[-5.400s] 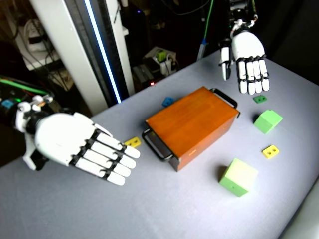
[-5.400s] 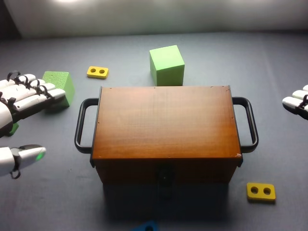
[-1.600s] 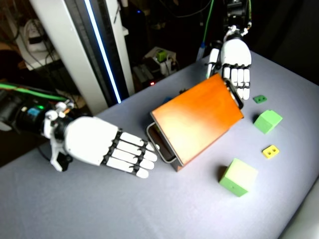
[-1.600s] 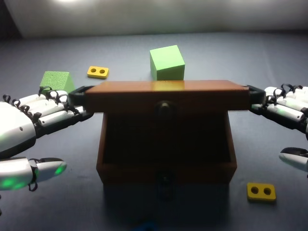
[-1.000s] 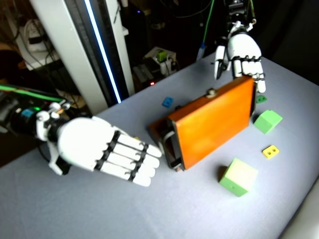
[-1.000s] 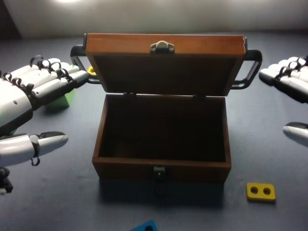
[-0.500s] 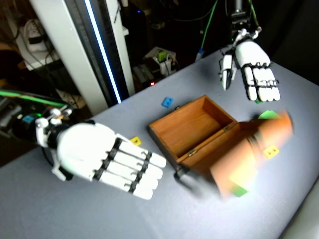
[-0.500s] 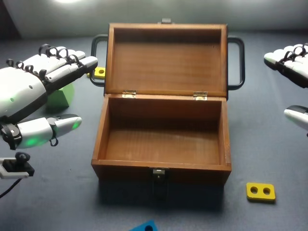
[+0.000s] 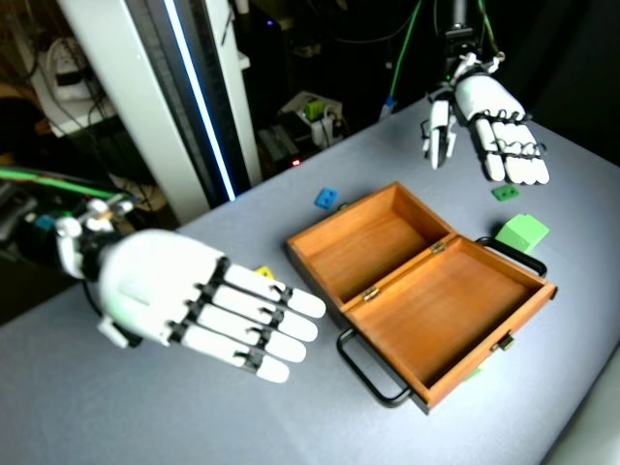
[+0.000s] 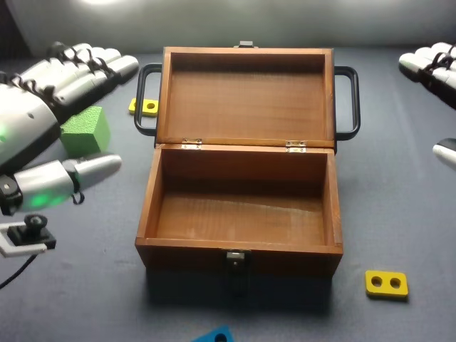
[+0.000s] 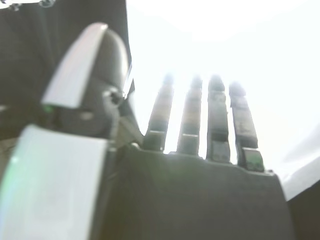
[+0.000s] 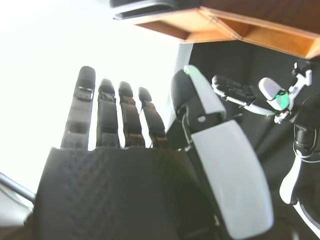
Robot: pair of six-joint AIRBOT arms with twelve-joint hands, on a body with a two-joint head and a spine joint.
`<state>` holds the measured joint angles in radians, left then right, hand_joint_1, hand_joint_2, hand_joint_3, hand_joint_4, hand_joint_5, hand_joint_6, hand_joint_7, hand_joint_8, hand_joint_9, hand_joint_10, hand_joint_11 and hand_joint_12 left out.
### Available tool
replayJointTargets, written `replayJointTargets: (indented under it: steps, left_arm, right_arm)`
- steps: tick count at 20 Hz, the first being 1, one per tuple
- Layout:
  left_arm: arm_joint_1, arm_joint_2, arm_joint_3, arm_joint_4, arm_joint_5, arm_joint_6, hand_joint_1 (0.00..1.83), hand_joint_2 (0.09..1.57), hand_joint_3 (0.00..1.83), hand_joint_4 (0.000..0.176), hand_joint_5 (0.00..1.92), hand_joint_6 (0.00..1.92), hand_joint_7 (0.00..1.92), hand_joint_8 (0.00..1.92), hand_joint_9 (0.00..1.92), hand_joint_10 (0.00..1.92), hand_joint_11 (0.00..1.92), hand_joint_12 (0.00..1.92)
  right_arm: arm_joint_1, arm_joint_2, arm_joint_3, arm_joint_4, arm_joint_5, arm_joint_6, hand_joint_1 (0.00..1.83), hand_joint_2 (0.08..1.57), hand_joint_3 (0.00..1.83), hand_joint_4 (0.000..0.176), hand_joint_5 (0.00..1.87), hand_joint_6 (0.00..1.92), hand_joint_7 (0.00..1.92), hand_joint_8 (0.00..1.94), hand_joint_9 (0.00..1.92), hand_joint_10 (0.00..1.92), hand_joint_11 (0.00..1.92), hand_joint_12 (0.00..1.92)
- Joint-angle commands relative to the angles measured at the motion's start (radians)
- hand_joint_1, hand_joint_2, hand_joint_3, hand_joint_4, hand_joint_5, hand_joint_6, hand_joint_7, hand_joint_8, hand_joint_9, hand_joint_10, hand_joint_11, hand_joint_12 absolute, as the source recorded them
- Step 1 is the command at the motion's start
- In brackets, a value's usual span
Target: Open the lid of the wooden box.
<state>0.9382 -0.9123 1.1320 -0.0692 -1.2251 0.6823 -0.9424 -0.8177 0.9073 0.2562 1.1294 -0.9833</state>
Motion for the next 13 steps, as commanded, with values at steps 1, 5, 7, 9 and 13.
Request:
replayJointTargets:
  steps: [1,5,7,9,13]
  left_arm:
    - [-0.002,0.009,-0.003,-0.018,-0.151,0.006,0.4,1.38,0.0,0.026,0.0,0.0,0.0,0.0,0.0,0.0,0.0,0.0]
    - [0.012,0.019,-0.018,-0.041,-0.213,0.022,0.43,1.38,0.0,0.0,0.0,0.0,0.0,0.0,0.0,0.0,0.0,0.0]
    - [0.015,0.016,-0.022,-0.056,-0.249,0.027,0.34,1.38,0.0,0.0,0.0,0.0,0.0,0.0,0.0,0.0,0.0,0.0]
    - [0.018,0.016,-0.026,-0.066,-0.278,0.035,0.28,1.38,0.0,0.03,0.0,0.0,0.0,0.0,0.0,0.0,0.0,0.0]
    - [0.027,0.023,-0.038,-0.071,-0.328,0.047,0.29,1.38,0.0,0.074,0.0,0.0,0.0,0.0,0.0,0.0,0.0,0.0]
  right_arm:
    - [-0.003,0.009,-0.002,-0.002,0.154,-0.001,0.64,1.45,0.0,0.0,0.0,0.0,0.0,0.0,0.0,0.0,0.0,0.01]
    - [-0.017,0.036,-0.034,-0.009,0.212,-0.026,0.41,1.45,0.0,0.017,0.0,0.0,0.0,0.0,0.0,0.0,0.0,0.0]
    - [-0.028,0.046,-0.044,-0.011,0.247,-0.029,0.35,1.43,0.0,0.005,0.0,0.0,0.0,0.0,0.0,0.0,0.0,0.0]
    - [-0.038,0.057,-0.054,-0.012,0.281,-0.035,0.44,1.43,0.0,0.0,0.0,0.0,0.0,0.0,0.0,0.0,0.0,0.0]
    - [-0.057,0.08,-0.074,-0.013,0.352,-0.049,0.4,1.41,0.0,0.007,0.0,0.0,0.0,0.0,0.0,0.0,0.0,0.0]
